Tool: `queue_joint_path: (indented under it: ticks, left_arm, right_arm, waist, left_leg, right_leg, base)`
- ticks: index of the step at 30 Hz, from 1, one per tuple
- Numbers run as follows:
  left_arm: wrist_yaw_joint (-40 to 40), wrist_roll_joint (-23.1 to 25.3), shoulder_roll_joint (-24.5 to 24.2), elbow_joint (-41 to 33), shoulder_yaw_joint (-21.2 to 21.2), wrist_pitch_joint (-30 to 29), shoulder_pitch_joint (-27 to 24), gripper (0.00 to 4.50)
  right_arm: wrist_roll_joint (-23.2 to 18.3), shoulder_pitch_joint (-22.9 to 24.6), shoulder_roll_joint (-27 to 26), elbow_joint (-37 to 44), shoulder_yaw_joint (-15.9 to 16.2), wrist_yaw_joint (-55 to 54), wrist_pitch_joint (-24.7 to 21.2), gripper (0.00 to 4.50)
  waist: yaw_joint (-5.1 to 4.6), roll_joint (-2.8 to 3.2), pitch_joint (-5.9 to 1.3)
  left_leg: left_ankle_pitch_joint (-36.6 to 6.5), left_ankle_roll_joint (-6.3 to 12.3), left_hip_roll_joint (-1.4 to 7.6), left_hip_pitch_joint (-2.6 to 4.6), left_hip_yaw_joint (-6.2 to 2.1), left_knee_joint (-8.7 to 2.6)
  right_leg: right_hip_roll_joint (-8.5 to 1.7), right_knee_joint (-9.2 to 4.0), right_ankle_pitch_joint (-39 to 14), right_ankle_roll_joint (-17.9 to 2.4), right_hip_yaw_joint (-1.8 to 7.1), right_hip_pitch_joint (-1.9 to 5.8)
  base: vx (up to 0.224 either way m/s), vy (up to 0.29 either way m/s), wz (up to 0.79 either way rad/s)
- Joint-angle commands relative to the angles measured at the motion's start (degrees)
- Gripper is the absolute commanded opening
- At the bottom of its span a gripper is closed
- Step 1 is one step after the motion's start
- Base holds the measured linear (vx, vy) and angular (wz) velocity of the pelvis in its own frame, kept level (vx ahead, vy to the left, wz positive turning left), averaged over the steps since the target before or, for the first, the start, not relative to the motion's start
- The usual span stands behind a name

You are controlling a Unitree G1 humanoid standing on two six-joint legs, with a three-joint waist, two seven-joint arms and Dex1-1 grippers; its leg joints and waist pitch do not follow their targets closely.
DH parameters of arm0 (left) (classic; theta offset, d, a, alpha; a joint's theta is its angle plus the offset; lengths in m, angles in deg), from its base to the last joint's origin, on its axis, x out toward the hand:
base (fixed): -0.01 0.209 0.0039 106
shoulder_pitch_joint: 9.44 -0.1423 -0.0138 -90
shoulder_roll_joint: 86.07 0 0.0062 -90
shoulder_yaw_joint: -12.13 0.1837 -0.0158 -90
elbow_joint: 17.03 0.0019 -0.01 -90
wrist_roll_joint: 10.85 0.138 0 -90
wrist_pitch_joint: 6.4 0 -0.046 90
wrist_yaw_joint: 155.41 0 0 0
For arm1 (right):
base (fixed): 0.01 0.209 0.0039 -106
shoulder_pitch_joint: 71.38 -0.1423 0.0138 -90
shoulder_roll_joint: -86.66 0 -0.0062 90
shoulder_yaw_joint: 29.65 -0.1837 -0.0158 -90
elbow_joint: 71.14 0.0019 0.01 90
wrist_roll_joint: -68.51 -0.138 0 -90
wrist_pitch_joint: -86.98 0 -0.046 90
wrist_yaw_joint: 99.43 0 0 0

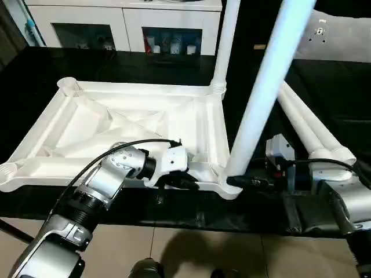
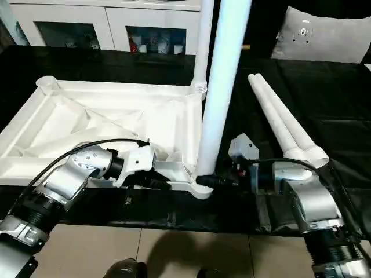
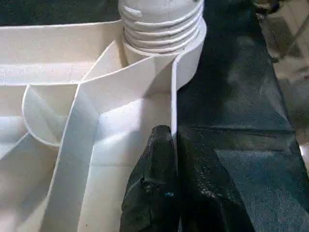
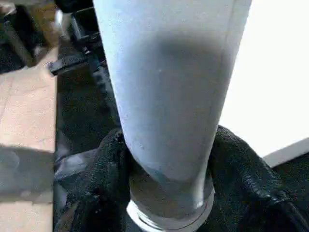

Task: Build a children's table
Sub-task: Rotate leg to tighten, then rotate table base

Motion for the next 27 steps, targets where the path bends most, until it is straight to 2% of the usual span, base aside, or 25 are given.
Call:
queue_joint_path:
  ticks: [1, 2, 3, 4, 7, 8, 9, 11, 14, 15, 16, 18, 20, 21, 25, 27]
  left_arm:
    - [4.51, -2.42, 3.83, -2.78, -1.36, -1.69, 1.97, 0.0]
    - [6.16, -2.8, 5.49, -3.26, -1.66, -3.8, 2.09, 0.0]
    - [7.59, -2.93, 6.87, -3.5, -1.83, -5.28, 2.25, 0.0]
    - [8.93, -2.85, 8.03, -3.46, -1.97, -6.47, 2.51, 0.0]
    - [11.43, -2.61, 10.1, -2.9, -2.25, -8.44, 3.26, 0.0]
    - [14.8, -2.25, 12.35, -1.72, -2.92, -10.35, 4.28, 0.0]
    - [17.11, -1.97, 13.87, -0.94, -3.43, -11.7, 4.97, 0.0]
    - [26.24, -0.61, 19.09, 3.86, -5.71, -13.29, 8.24, 0.0]
    - [29.58, 0.14, 21.02, 5.85, -6.36, -12.66, 9.92, 0.0]
    - [30.79, 0.21, 21.91, 6.8, -6.77, -11.79, 11.02, 0.0]
    - [31.31, 0.28, 22.25, 7.13, -6.92, -11.23, 11.59, 0.0]
    - [30.94, 0.63, 22.03, 6.99, -6.52, -10.37, 11.75, 0.0]
    - [29.13, 1.59, 21.09, 6.45, -5.35, -9.13, 11.19, 0.0]
    - [28.39, 1.81, 20.65, 6.21, -4.96, -8.47, 10.83, 0.0]
    - [27.54, 2.7, 19.38, 6.84, -3.96, -6.04, 10.28, 0.0]
    - [28.2, 2.97, 18.8, 7.58, -3.92, -5.03, 10.28, 0.0]
  right_arm:
    - [-2.0, 0.6, -4.5, 1.78, 2.67, -3.8, -2.58, 2.0]
    - [-0.71, 0.87, -7.83, 2.07, 2.73, -9.28, -3.76, 2.0]
    - [0.73, 0.96, -10.36, 2.02, 2.69, -13.8, -4.27, 2.0]
    - [1.7, 0.92, -12.26, 1.65, 2.35, -17.27, -4.81, 2.0]
    - [3.02, 0.65, -15.23, 1.11, 1.89, -22.4, -5.81, 2.0]
    - [2.99, 0.13, -17.15, 0.59, 0.5, -26.03, -6.84, 2.0]
    - [2.92, -0.25, -18.39, 0.3, -0.49, -28.38, -7.59, 2.0]
    - [3.82, -3.56, -22.16, -3.48, -4.75, -37.84, -9.85, 2.0]
    - [4.05, -4.88, -24.27, -4.87, -6.7, -42.17, -10.84, 2.0]
    - [3.61, -5.04, -25.36, -4.98, -7.68, -43.47, -10.53, 2.35]
    - [3.62, -4.93, -25.84, -4.75, -8.02, -44.2, -9.99, 2.7]
    - [4.02, -4.59, -25.93, -4.36, -7.99, -44.62, -9.37, 2.7]
    - [4.52, -3.93, -25.94, -3.99, -8.97, -45.82, -8.54, 3.06]
    - [4.75, -3.69, -25.52, -3.94, -9.31, -45.92, -8.05, 3.06]
    - [7.18, -2.95, -23.28, -3.92, -9.97, -47.07, -5.26, 3.35]
    - [6.11, -2.12, -22.25, -2.73, -10.79, -45.58, -5.84, 3.52]
  waist:
    - [-0.38, -0.63, -4.29]
    - [-0.57, -0.5, -4.07]
    - [-1.0, -0.62, -4.15]
    - [-1.7, -0.63, -4.2]
    - [-2.59, -0.5, -4.21]
    - [-2.77, -0.61, -4.18]
    - [-2.86, -0.61, -4.08]
    - [-2.74, -0.54, -4.21]
    - [-2.65, -0.55, -4.49]
    - [-2.59, -0.34, -4.54]
    - [-2.53, -0.47, -4.77]
    - [-2.35, -0.25, -4.76]
    - [-2.36, -0.42, -4.88]
    - [-2.33, -0.35, -4.85]
    - [-2.36, -0.13, -4.42]
    - [-2.35, -0.22, -4.26]
  left_leg:
    - [-10.08, 3.6, 3.36, 0.98, -1.41, -4.0]
    - [-10.57, 3.36, 3.27, 0.82, -1.51, -4.15]
    - [-10.71, 2.6, 3.24, 0.87, -1.47, -4.22]
    - [-10.78, 2.14, 3.14, 0.79, -1.63, -4.3]
    - [-11.14, 1.98, 3.06, 0.88, -1.55, -4.25]
    - [-10.79, 2.29, 2.91, 0.76, -1.51, -4.19]
    - [-10.77, 2.58, 2.82, 0.82, -1.37, -4.19]
    - [-10.35, 2.51, 2.64, 0.99, -1.31, -3.96]
    - [-9.22, 2.56, 2.79, 0.88, -1.51, -4.06]
    - [-8.79, 2.79, 2.84, 0.77, -1.51, -4.07]
    - [-7.68, 3.6, 2.64, 0.67, -1.36, -3.91]
    - [-6.83, 4.66, 2.68, 0.47, -1.38, -3.89]
    - [-5.66, 5.22, 2.72, 0.49, -1.35, -3.83]
    - [-5.41, 5.37, 2.77, 0.49, -1.35, -3.85]
    - [-7.97, 4.81, 2.86, 0.62, -1.29, -4.07]
    - [-8.51, 4.4, 2.75, 0.58, -1.3, -4.16]
  right_leg:
    - [-5.55, -5.23, -21.3, -8.86, 2.91, 3.11]
    - [-5.62, -5.36, -22.26, -8.5, 2.86, 3.2]
    - [-5.55, -5.36, -22.61, -8.0, 2.93, 3.09]
    - [-5.55, -5.35, -22.29, -8.08, 2.83, 3.2]
    - [-5.51, -5.49, -21.69, -8.28, 2.95, 3.11]
    - [-5.39, -5.44, -21.16, -8.19, 2.95, 3.27]
    - [-5.33, -5.68, -21.54, -8.08, 3.01, 3.1]
    - [-5.38, -5.94, -22.85, -7.69, 2.92, 3.06]
    - [-5.38, -5.7, -20.21, -7.79, 2.89, 3.38]
    - [-5.39, -5.5, -18.7, -8.04, 2.94, 3.42]
    - [-5.28, -5.28, -14.71, -8.54, 3.02, 3.5]
    - [-5.49, -4.97, -12.44, -9.34, 3.03, 3.73]
    - [-5.38, -4.87, -11.02, -9.62, 3.02, 3.74]
    - [-5.37, -4.82, -10.74, -9.75, 3.02, 3.72]
    - [-5.44, -5.35, -14.43, -9.35, 2.99, 3.57]
    - [-5.37, -5.48, -16.17, -8.45, 3.03, 3.63]
  base:
    - [0.0, 0.0, 0.0]
    - [0.0, 0.0, 0.0]
    - [0.0, 0.0, 0.0]
    - [0.0, 0.0, 0.0]
    - [0.0, 0.0, 0.0]
    - [0.0, 0.0, 0.0]
    - [0.0, 0.0, 0.0]
    - [0.0, 0.0, 0.0]
    - [0.0, 0.0, 0.0]
    - [0.0, 0.0, 0.0]
    - [0.0, 0.0, 0.0]
    - [0.0, 0.0, 0.0]
    - [0.0, 0.0, 0.0]
    - [0.0, 0.0, 0.0]
    - [0.0, 0.0, 0.0]
    - [0.0, 0.0, 0.0]
